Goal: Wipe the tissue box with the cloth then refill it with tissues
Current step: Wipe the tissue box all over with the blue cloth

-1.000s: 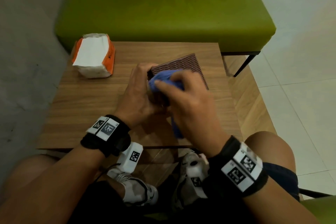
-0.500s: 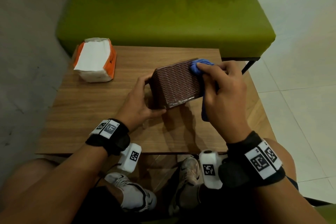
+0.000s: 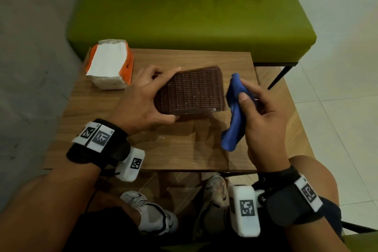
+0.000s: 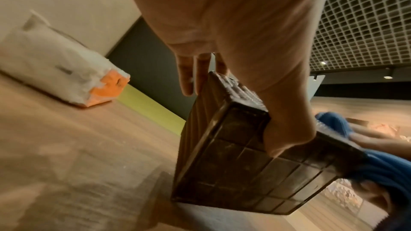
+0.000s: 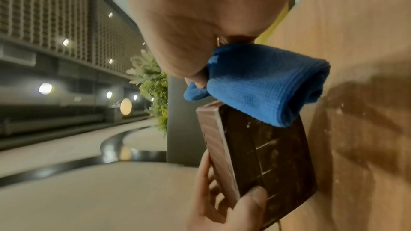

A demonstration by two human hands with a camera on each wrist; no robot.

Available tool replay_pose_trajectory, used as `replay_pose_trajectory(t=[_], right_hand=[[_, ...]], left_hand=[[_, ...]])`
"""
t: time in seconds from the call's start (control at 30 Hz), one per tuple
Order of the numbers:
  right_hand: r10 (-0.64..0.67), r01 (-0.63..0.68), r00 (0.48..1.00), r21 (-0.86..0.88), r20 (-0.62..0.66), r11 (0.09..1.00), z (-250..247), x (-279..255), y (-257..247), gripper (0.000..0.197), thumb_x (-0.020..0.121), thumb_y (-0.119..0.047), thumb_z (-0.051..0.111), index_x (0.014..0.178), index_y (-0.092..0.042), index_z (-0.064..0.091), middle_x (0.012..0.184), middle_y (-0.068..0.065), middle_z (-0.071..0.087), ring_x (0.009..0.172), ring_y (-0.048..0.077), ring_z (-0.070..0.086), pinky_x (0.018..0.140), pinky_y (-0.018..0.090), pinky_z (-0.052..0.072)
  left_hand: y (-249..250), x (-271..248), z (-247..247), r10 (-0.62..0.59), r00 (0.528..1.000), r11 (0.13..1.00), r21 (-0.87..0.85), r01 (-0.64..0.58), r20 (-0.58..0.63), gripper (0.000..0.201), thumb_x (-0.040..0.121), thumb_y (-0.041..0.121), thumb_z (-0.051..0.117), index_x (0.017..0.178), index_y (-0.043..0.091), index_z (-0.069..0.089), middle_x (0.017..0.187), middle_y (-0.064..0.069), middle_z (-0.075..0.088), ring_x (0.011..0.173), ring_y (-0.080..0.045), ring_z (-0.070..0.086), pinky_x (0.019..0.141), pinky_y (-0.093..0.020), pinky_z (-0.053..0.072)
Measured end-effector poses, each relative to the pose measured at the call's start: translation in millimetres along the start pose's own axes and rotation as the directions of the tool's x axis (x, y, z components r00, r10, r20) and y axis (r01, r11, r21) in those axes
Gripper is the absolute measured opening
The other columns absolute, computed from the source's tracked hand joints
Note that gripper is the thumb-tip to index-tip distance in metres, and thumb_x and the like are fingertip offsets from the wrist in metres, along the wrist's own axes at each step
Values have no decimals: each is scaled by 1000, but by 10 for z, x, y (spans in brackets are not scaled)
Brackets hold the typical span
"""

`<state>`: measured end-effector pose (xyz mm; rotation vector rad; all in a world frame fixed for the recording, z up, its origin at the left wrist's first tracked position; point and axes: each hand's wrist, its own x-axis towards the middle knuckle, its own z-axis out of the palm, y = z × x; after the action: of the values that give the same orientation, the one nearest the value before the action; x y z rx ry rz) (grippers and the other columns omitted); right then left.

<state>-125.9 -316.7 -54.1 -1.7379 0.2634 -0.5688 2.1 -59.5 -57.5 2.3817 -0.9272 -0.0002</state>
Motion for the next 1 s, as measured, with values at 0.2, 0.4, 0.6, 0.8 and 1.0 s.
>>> replay_pose_trajectory(t=[0.2,0.4,0.6,0.8,1.0], right_hand=[[-115,121,993,-234,39,965,93,63,11,30,102,-8,66,129,-19,75,114,3,69,106,0,60,95,20,47],[-150,175,984,-378,95,909,70,143,128,28,102,-7,65,126,-18,76,111,-1,61,105,5,59,93,17,46],[-201,188,979,-443,19,877,26,-1,149,33,102,-8,65,135,-11,69,117,5,63,107,15,61,94,23,47],[-245,215,969,-525,14,823,311,-514,89,28,100,0,67,128,1,69,114,13,57,102,13,52,91,11,40],[-267,220,964,-533,-10,817,184,-327,151,18,99,3,66,116,1,71,110,10,56,95,12,52,82,16,43]], left_hand=[[35,4,106,-78,997,993,-83,79,10,128,62,62,90,167,19,29,153,-2,45,139,-14,42,117,-33,36],[-142,-126,151,-135,990,958,-248,142,47,118,57,49,101,157,28,40,162,4,38,152,-12,37,127,-43,34],[-132,-165,241,-160,987,935,-318,159,24,122,58,37,103,159,29,35,157,11,47,146,-12,49,123,-47,44],[-59,-200,277,-100,995,963,-253,90,-30,102,64,53,92,150,36,39,139,30,45,131,23,38,110,-3,29],[-53,-208,323,-101,993,961,-263,81,-62,102,62,31,100,146,33,41,134,34,43,128,26,39,103,3,29]])
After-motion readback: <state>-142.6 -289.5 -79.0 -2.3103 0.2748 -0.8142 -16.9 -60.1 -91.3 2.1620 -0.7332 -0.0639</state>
